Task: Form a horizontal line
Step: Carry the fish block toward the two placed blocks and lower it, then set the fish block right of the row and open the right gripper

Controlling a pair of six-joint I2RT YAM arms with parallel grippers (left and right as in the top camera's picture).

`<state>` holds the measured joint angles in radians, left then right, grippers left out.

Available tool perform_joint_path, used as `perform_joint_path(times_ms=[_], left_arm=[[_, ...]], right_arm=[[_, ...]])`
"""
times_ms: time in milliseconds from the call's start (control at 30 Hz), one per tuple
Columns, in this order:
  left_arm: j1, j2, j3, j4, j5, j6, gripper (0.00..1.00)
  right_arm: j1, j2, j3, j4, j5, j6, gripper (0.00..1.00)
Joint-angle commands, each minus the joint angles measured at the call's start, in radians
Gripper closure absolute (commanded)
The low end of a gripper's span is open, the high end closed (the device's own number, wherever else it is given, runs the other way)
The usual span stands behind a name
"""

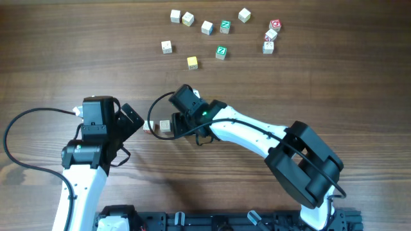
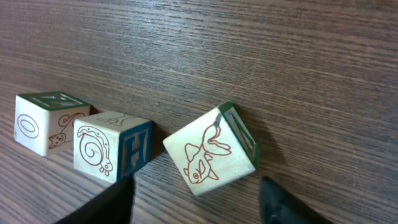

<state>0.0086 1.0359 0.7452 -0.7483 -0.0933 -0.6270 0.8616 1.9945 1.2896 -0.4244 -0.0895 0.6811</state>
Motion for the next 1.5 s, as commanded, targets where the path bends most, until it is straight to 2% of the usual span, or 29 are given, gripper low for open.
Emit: perform_joint_path(times_ms=[0,100,333,400,533,633,867,1233,1467], left_arm=[[0.006,-0.002,0.006,0.002,-0.017,-0.01,0.0],[0.006,-0.002,0.006,0.002,-0.017,-0.01,0.0],[0.006,-0.002,0.006,0.002,-0.017,-0.01,0.0],[0.006,-0.002,0.006,0.002,-0.017,-0.01,0.0],[0.006,-0.002,0.006,0.002,-0.017,-0.01,0.0],[0.006,-0.002,0.006,0.002,-0.017,-0.01,0.0],[0.006,-0.002,0.006,0.002,-0.017,-0.01,0.0],[0.006,-0.002,0.006,0.002,-0.017,-0.01,0.0],[0.006,-0.002,0.006,0.002,-0.017,-0.01,0.0]], right_arm=[[-0.001,0.01,0.014,0.0,-0.012,0.004,0.27],[-0.016,0.0,0.04,-0.008,-0.011,0.003,0.24],[-0.079,-0.029,0.042,-0.01,0.045,0.063,0.24],[-0.096,-0.029,0.042,-0.002,0.046,0.062,0.36],[-0.11,-0.027,0.042,0.037,0.052,0.034,0.86],[-0.109,-0.02,0.041,0.051,0.056,0.026,0.94],[-0.109,0.053,0.038,0.091,0.052,0.008,0.95],[-0.109,0.071,0.038,0.142,-0.135,-0.179,0.96],[-0.109,0.071,0.038,0.144,-0.191,-0.224,0.95]])
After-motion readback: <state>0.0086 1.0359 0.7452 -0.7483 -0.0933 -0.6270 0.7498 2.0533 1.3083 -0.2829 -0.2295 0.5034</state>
